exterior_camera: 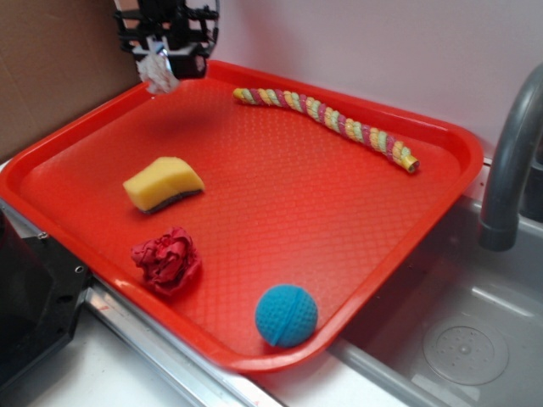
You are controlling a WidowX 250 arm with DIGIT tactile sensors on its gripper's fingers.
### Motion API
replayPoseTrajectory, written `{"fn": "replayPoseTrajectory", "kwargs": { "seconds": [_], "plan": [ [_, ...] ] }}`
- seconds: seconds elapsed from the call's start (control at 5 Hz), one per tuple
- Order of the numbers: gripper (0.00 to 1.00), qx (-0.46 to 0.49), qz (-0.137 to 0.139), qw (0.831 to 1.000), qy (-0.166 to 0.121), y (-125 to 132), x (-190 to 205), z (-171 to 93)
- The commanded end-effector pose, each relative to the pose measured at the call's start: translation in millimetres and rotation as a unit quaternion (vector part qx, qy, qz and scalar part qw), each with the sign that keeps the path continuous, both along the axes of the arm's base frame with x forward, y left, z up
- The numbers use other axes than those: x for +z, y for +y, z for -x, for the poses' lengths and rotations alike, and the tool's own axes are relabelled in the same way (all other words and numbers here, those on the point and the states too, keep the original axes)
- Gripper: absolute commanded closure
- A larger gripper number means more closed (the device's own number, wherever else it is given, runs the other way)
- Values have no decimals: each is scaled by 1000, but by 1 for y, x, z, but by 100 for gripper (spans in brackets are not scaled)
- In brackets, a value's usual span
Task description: Grab the white paper.
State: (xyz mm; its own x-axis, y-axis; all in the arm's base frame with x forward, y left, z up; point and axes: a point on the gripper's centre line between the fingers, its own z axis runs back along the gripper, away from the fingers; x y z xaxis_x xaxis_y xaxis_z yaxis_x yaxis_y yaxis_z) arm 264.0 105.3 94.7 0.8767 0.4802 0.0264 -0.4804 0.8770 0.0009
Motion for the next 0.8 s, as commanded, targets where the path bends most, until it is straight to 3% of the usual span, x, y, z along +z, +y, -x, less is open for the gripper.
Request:
{"fn": "replayPoseTrajectory", "kwargs": {
  "seconds": [0.0, 0.6],
  "plan": [
    [100, -117, 5, 993, -24, -14, 87, 52],
    [100, -243, 17, 968, -54, -31, 136, 83]
  ]
}}
